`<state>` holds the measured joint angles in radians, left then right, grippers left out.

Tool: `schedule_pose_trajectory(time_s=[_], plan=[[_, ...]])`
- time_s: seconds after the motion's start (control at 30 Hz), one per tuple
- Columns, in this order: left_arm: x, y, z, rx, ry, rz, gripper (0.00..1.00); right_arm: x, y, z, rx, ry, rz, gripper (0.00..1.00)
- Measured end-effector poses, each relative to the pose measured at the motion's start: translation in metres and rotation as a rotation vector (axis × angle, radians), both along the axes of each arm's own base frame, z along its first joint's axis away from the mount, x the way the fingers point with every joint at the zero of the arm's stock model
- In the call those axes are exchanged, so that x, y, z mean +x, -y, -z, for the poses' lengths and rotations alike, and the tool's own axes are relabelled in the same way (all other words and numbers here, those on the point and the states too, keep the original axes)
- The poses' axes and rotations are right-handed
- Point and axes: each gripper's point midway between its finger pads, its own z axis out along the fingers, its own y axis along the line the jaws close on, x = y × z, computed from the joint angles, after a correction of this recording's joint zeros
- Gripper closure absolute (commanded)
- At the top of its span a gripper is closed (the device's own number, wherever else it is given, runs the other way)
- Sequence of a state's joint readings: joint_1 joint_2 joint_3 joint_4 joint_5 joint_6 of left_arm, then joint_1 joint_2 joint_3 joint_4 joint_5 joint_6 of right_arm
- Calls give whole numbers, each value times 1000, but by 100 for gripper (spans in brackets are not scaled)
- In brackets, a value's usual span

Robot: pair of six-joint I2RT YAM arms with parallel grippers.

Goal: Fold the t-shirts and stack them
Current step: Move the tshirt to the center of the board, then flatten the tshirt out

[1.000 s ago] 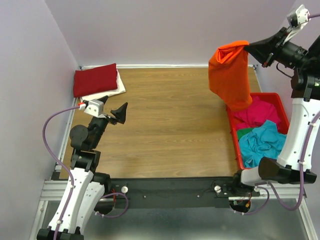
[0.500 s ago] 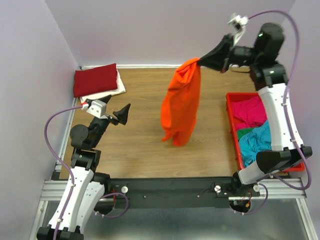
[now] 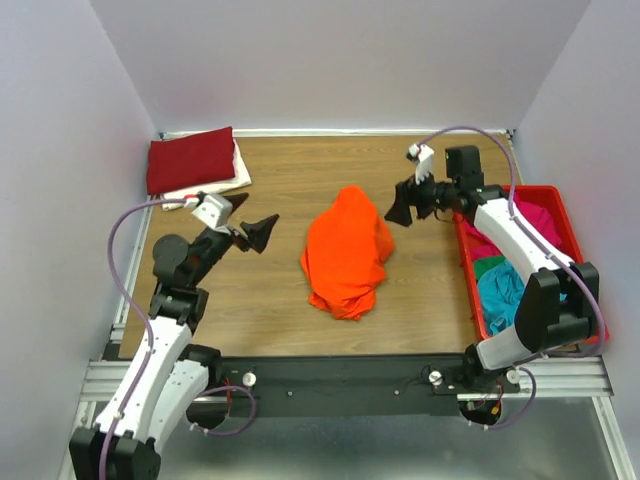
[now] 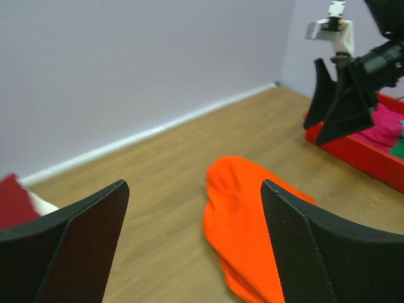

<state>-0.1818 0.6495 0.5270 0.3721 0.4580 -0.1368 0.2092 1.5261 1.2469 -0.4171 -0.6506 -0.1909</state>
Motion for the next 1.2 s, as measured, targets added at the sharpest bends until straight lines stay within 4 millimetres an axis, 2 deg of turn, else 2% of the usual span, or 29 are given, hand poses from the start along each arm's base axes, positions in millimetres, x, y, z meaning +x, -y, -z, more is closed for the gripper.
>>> schedule_pose_trajectory(time_s=[0.1, 0.2, 0.23, 0.33, 0.43, 0.53, 0.7, 0.87, 1.03, 1.2], plan=[[6, 21, 21, 17, -87, 83, 14, -23, 19, 45, -75, -61, 3, 16], [4, 61, 50, 63, -214, 214, 15, -40, 29, 64, -91, -78, -24, 16], [-2, 80, 61, 92, -260, 271, 16, -46, 32, 68, -89, -82, -31, 16], [-28, 134, 82, 176, -349, 425, 21, -56, 48, 68, -56, -76, -33, 16], [-56, 179, 107, 268, -430, 516, 25, -49, 70, 59, -21, -47, 11, 16], [-81, 205, 136, 362, -505, 545, 30, -49, 75, 53, -9, -27, 13, 16], [-100, 228, 184, 523, -606, 487, 37, -50, 73, 50, -3, -12, -2, 16], [-97, 236, 230, 680, -664, 364, 40, -50, 72, 49, 3, -11, -7, 16], [-83, 234, 256, 782, -680, 240, 44, -50, 72, 49, 7, -11, -9, 16], [-76, 227, 271, 842, -686, 167, 48, -51, 71, 49, 9, -12, -12, 16]])
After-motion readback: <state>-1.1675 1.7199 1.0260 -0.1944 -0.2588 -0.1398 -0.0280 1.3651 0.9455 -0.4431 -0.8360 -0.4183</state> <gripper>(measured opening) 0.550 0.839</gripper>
